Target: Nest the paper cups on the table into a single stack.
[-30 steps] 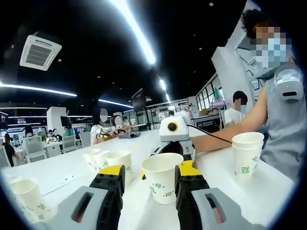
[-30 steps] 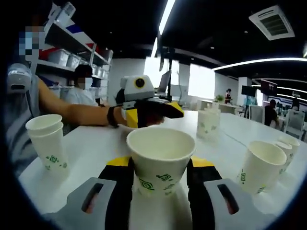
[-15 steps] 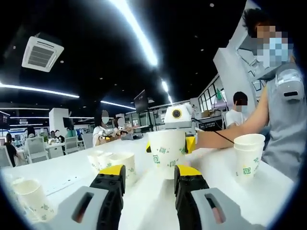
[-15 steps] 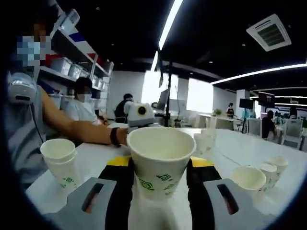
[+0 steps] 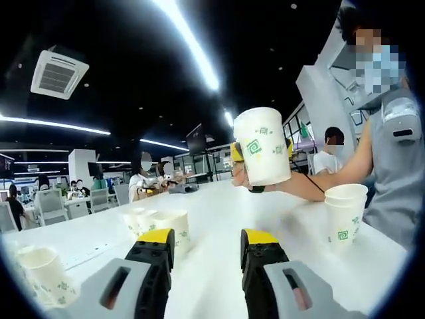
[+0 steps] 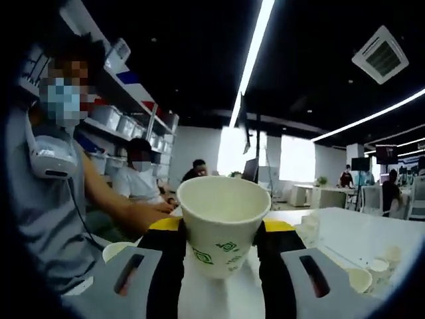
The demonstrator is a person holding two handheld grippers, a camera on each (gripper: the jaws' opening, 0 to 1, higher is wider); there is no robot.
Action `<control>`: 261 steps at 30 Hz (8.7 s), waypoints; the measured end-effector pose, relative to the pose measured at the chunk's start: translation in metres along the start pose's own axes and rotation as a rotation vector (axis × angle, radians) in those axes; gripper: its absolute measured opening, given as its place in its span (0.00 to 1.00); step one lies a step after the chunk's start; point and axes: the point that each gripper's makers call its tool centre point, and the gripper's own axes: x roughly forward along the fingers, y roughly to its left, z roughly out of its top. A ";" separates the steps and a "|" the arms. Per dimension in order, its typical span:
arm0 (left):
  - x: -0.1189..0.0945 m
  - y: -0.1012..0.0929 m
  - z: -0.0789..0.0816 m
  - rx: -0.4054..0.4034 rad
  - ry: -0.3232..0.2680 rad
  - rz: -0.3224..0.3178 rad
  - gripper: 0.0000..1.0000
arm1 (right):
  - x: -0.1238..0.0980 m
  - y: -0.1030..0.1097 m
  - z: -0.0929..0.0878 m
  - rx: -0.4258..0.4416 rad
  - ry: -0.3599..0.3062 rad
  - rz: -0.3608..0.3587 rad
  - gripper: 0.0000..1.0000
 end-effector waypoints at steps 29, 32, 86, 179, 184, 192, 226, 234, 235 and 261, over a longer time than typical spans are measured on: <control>-0.001 -0.014 0.008 0.018 -0.013 0.011 0.42 | -0.001 0.075 0.003 -0.051 0.101 0.188 0.45; 0.000 -0.015 0.009 0.021 -0.013 0.010 0.42 | -0.002 0.085 -0.004 -0.057 0.125 0.191 0.45; -0.002 0.008 0.004 0.029 -0.005 0.023 0.41 | 0.005 0.097 -0.044 -0.060 0.227 0.163 0.72; -0.018 0.039 0.007 -0.016 -0.020 0.214 0.53 | -0.060 -0.095 -0.007 -0.166 -0.075 -0.314 0.68; -0.018 0.040 0.006 -0.012 -0.014 0.217 0.53 | -0.061 -0.095 -0.006 -0.168 -0.074 -0.314 0.69; -0.029 0.052 0.012 -0.020 -0.037 0.254 0.52 | -0.077 -0.114 -0.003 -0.140 -0.101 -0.359 0.69; -0.046 -0.030 0.081 -0.084 0.024 0.273 0.65 | -0.096 0.022 0.065 -0.053 -0.099 -0.340 0.73; -0.078 -0.085 0.104 -0.110 0.003 0.366 0.67 | -0.105 0.040 0.025 -0.023 0.005 -0.433 0.74; -0.081 -0.089 0.106 -0.115 -0.001 0.374 0.67 | -0.106 0.042 0.022 -0.015 0.010 -0.443 0.74; -0.091 -0.007 0.061 -0.060 0.151 0.630 0.72 | -0.123 0.109 0.018 0.039 -0.035 -0.447 0.79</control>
